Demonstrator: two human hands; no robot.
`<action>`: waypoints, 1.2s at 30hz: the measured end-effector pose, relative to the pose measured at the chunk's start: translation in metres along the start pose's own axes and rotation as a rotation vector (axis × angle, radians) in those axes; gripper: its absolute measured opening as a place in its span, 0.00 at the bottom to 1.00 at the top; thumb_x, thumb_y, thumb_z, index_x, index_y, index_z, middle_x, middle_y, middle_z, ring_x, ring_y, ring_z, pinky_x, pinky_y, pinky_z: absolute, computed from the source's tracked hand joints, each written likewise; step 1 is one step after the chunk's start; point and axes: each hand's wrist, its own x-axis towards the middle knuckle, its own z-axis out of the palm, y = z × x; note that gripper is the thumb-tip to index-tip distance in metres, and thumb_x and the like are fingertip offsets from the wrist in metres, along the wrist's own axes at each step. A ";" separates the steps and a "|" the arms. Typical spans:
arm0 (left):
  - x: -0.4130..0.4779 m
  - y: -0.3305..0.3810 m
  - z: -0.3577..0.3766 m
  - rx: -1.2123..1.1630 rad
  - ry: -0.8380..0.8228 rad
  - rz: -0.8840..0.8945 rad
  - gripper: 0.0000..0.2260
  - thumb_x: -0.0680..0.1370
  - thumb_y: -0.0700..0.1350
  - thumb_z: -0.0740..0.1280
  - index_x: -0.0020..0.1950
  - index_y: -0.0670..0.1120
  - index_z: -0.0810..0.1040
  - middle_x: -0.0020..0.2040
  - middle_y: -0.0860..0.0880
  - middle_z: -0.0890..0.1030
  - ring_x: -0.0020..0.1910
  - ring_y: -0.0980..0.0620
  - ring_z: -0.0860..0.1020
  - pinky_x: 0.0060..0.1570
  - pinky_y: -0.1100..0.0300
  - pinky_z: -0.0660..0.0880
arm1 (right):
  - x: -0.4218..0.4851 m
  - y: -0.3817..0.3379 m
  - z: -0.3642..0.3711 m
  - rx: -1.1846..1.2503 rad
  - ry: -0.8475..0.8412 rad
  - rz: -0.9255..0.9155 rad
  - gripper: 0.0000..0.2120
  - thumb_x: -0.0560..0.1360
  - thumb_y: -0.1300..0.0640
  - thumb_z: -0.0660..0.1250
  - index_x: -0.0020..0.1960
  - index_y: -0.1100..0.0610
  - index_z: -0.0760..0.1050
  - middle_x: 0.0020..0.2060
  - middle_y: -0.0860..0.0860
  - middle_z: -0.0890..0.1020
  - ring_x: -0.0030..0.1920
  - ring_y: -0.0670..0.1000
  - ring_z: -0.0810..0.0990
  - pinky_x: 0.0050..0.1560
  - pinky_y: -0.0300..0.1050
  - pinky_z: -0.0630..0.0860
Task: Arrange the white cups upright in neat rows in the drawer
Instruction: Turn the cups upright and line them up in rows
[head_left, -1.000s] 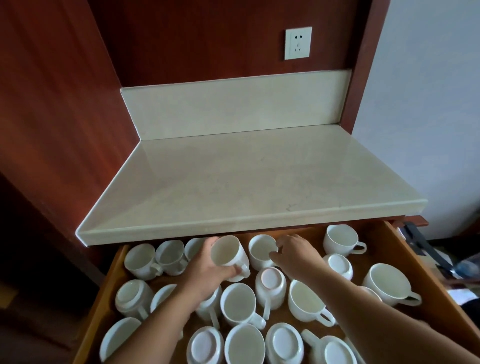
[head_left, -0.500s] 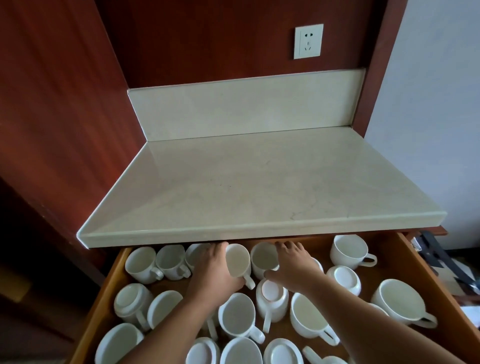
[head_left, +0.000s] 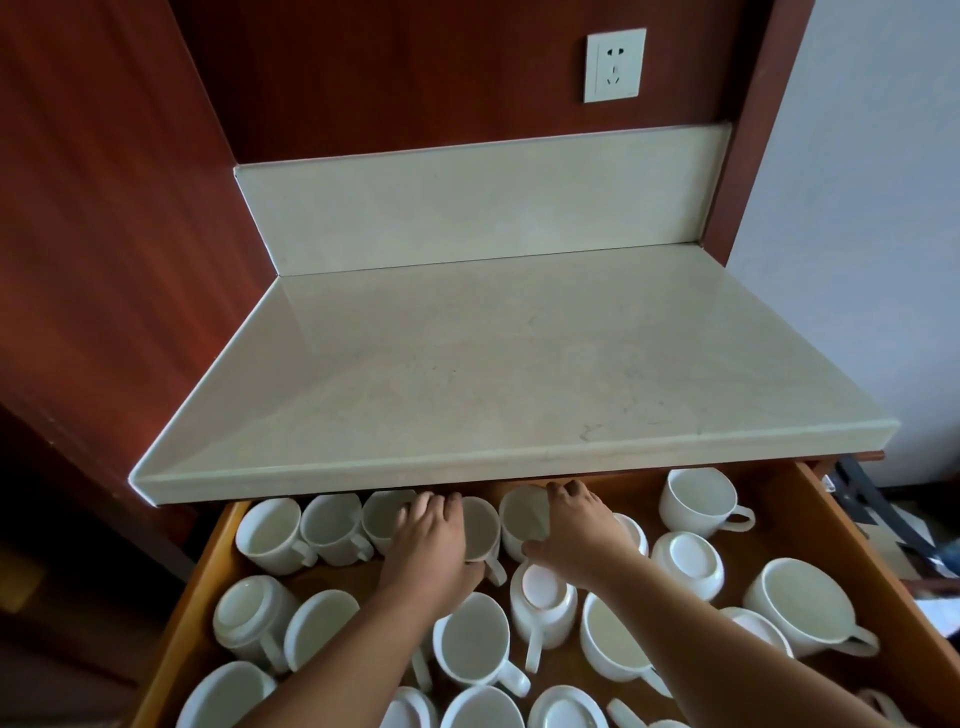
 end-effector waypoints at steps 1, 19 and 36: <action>0.002 0.000 0.000 -0.011 -0.002 0.003 0.37 0.73 0.61 0.66 0.77 0.44 0.66 0.69 0.47 0.74 0.71 0.45 0.68 0.70 0.49 0.64 | -0.001 0.000 0.000 0.010 0.006 0.010 0.35 0.69 0.41 0.70 0.71 0.54 0.67 0.62 0.53 0.73 0.64 0.56 0.73 0.62 0.46 0.72; 0.005 -0.007 0.018 -0.159 0.128 -0.045 0.44 0.67 0.69 0.72 0.74 0.44 0.69 0.72 0.44 0.72 0.73 0.41 0.67 0.74 0.48 0.65 | 0.002 -0.020 0.009 0.076 0.016 0.163 0.34 0.70 0.46 0.73 0.70 0.57 0.67 0.63 0.56 0.72 0.62 0.59 0.75 0.64 0.51 0.73; 0.004 -0.039 0.012 -0.230 0.107 0.295 0.04 0.72 0.39 0.68 0.41 0.48 0.78 0.43 0.49 0.80 0.54 0.46 0.76 0.57 0.48 0.77 | 0.006 -0.025 0.021 0.198 0.114 0.185 0.36 0.70 0.48 0.76 0.73 0.56 0.66 0.67 0.56 0.71 0.67 0.58 0.71 0.67 0.49 0.65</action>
